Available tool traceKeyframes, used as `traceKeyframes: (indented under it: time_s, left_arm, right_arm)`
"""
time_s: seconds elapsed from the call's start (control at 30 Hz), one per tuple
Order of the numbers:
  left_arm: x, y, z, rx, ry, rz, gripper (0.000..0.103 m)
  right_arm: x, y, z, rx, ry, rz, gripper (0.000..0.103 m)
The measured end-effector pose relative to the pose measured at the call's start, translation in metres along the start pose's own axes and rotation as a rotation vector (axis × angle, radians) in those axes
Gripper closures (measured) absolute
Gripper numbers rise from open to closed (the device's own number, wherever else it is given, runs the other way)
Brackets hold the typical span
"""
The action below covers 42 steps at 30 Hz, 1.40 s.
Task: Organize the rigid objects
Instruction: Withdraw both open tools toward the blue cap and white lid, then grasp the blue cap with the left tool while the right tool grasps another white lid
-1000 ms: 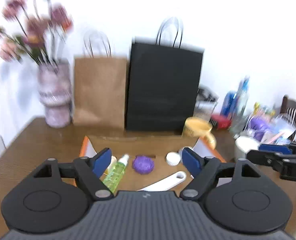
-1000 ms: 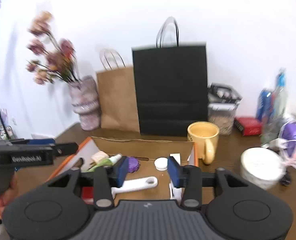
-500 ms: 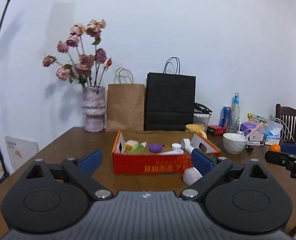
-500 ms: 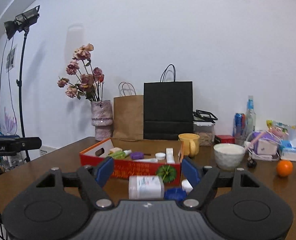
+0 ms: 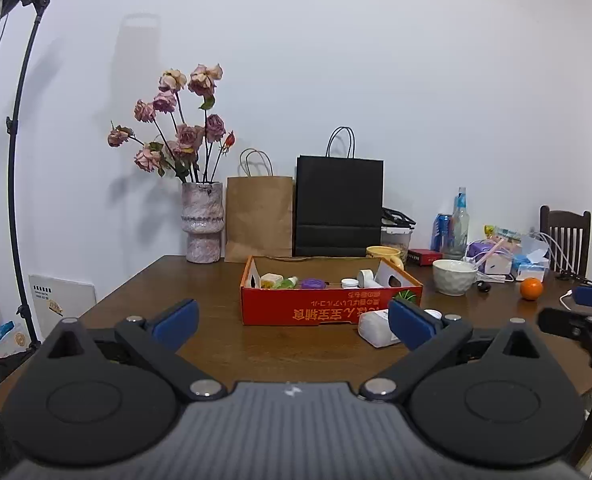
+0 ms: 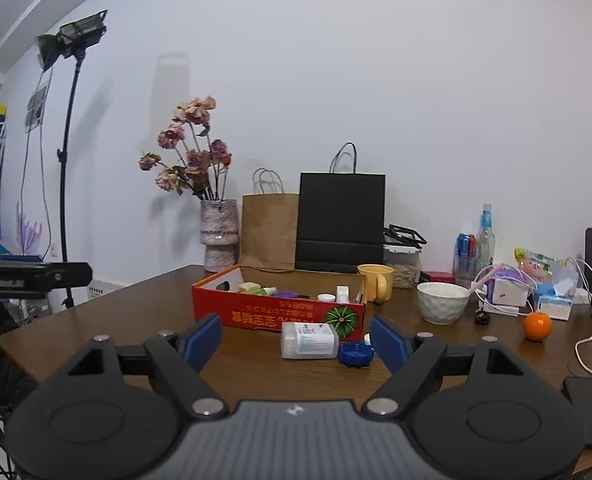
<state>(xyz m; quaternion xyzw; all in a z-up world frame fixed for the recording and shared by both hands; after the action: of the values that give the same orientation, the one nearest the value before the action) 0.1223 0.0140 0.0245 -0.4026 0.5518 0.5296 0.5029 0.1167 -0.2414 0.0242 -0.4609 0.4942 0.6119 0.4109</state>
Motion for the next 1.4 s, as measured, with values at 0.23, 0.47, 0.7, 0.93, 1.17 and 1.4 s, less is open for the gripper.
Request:
traceKeyframes:
  time_s: [0.23, 0.47, 0.7, 0.93, 1.17, 1.4]
  left_arm:
    - [0.006, -0.008, 0.003, 0.008, 0.01, 0.021, 0.0]
    - [0.019, -0.044, -0.017, 0.055, -0.013, 0.078, 0.0]
    - [0.033, -0.105, -0.044, 0.133, -0.02, 0.171, 0.0]
    - [0.035, -0.175, -0.092, 0.255, -0.004, 0.252, 0.0]
    - [0.038, -0.245, -0.158, 0.252, 0.046, 0.343, 0.014]
    - [0.048, -0.302, -0.209, 0.211, 0.077, 0.42, 0.022]
  right_arm:
    - [0.009, -0.011, 0.004, -0.005, -0.013, 0.027, 0.022]
    - [0.023, -0.04, -0.015, 0.008, -0.047, 0.087, 0.023]
    - [0.027, -0.094, -0.052, 0.066, -0.071, 0.149, 0.025]
    - [0.012, -0.158, -0.104, 0.097, -0.095, 0.195, 0.029]
    - [-0.001, -0.242, -0.16, 0.015, -0.108, 0.306, 0.036]
    - [0.003, -0.328, -0.198, -0.057, -0.197, 0.429, 0.057]
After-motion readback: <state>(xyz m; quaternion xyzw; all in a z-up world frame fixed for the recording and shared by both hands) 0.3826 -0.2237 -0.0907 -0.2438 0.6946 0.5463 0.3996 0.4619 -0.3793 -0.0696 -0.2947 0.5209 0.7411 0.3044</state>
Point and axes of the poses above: each gripper's, at about its wrist camera, not at the fingertips, and y roughly against the way its jaws point, z to its left, x to its underside, the point moved 1 cm from there along -y, roughly the way its jaws point, and after that the axes turned 6 degrees about -y, right-handed, at the moved point
